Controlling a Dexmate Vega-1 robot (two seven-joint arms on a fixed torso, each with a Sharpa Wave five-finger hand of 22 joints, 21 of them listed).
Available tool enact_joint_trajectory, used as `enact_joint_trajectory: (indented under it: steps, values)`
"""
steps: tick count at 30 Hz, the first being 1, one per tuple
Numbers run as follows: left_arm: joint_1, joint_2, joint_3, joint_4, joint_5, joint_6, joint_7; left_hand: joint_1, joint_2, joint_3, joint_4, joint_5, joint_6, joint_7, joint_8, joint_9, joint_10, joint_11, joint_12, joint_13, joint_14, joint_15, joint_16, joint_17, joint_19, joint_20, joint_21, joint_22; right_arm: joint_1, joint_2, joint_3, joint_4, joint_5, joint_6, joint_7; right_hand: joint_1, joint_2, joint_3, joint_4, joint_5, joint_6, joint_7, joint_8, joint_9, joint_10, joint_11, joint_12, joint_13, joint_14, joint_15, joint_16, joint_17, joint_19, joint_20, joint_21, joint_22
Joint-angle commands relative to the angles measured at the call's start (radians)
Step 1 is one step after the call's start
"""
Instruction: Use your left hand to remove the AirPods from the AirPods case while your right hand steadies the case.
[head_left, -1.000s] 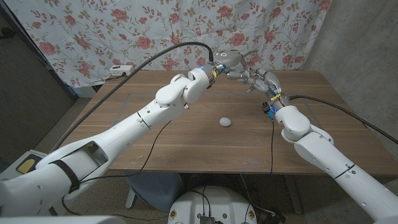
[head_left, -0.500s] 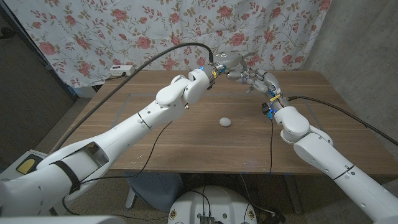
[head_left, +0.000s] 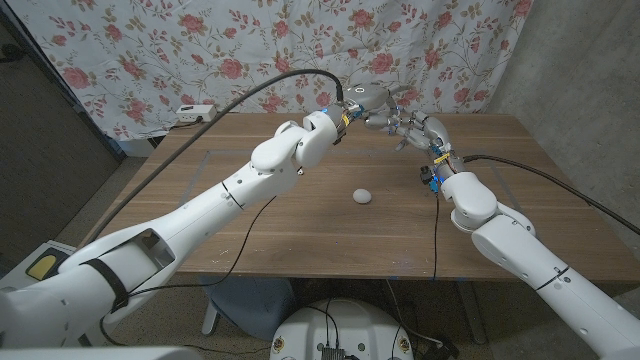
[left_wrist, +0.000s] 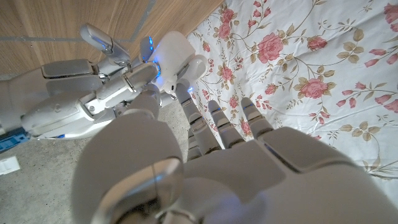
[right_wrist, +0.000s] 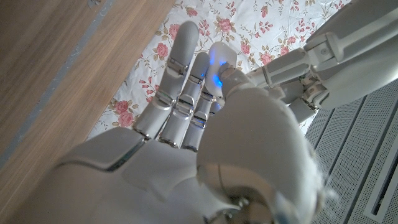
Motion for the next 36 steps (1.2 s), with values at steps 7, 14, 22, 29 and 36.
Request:
enact_joint_trajectory:
  steps: [7,14,22,29,36]
  values:
    - [0.015,-0.011,-0.002,-0.005,0.009,0.017,0.021,-0.008,-0.007,0.002,-0.002,0.008,0.002,-0.008,0.000,-0.001,0.026,-0.002,0.011,0.006,0.022,-0.008,0.011,0.003,0.014,-0.005,0.004,0.002,-0.001,0.003,-0.001,0.002,-0.006,0.010,0.005,0.009,-0.003,-0.005,0.001,0.004,0.000,-0.004,0.008,-0.004,0.047,-0.039,0.206,0.161,0.040,-0.124,0.000,0.001,-0.211,-0.072,0.008,0.001]
    - [0.025,-0.017,0.004,-0.007,0.022,0.036,0.038,-0.004,-0.007,0.001,-0.004,0.008,0.002,-0.007,-0.003,-0.001,0.048,-0.003,0.019,0.009,0.042,-0.016,0.020,0.004,0.016,-0.005,0.004,0.002,0.000,0.004,-0.001,0.005,-0.005,0.013,0.008,0.009,-0.001,-0.005,0.002,0.004,-0.003,-0.005,0.009,-0.007,0.048,-0.039,0.206,0.158,0.039,-0.122,-0.001,0.000,-0.212,-0.073,0.009,0.001]
    - [0.029,-0.021,0.007,-0.009,0.030,0.050,0.043,0.004,-0.007,-0.001,-0.008,0.008,0.007,-0.006,-0.005,-0.001,0.091,-0.003,0.041,0.018,0.062,-0.027,0.027,0.008,0.023,-0.007,0.006,0.001,-0.001,0.007,-0.008,0.009,-0.051,0.022,-0.022,0.009,-0.001,-0.006,0.003,0.004,-0.002,-0.006,0.011,-0.011,0.048,-0.042,0.207,0.159,0.038,-0.122,-0.002,-0.001,-0.215,-0.073,0.010,0.001]
    - [0.033,-0.026,0.005,-0.005,0.024,0.056,0.055,0.021,-0.002,0.004,-0.015,0.010,0.008,-0.005,-0.007,-0.001,0.109,-0.004,0.054,0.025,0.078,-0.035,0.032,0.010,0.027,-0.009,0.007,0.001,-0.001,0.008,-0.010,0.005,-0.069,0.011,-0.027,0.011,-0.004,-0.007,0.001,0.004,-0.007,-0.006,0.011,-0.013,0.050,-0.039,0.206,0.155,0.037,-0.125,-0.001,-0.001,-0.216,-0.073,0.011,0.001]
    - [0.033,-0.024,0.013,-0.008,0.042,0.067,0.055,0.053,0.009,0.013,-0.023,0.014,0.013,-0.001,-0.009,0.000,0.131,-0.005,0.073,0.038,0.091,-0.040,0.037,0.014,0.034,-0.010,0.008,0.001,0.000,-0.001,-0.017,0.000,-0.113,0.007,-0.036,0.013,-0.004,-0.007,0.001,0.005,-0.009,-0.006,0.012,-0.016,0.052,-0.041,0.206,0.154,0.039,-0.124,0.000,-0.001,-0.217,-0.073,0.013,0.001]
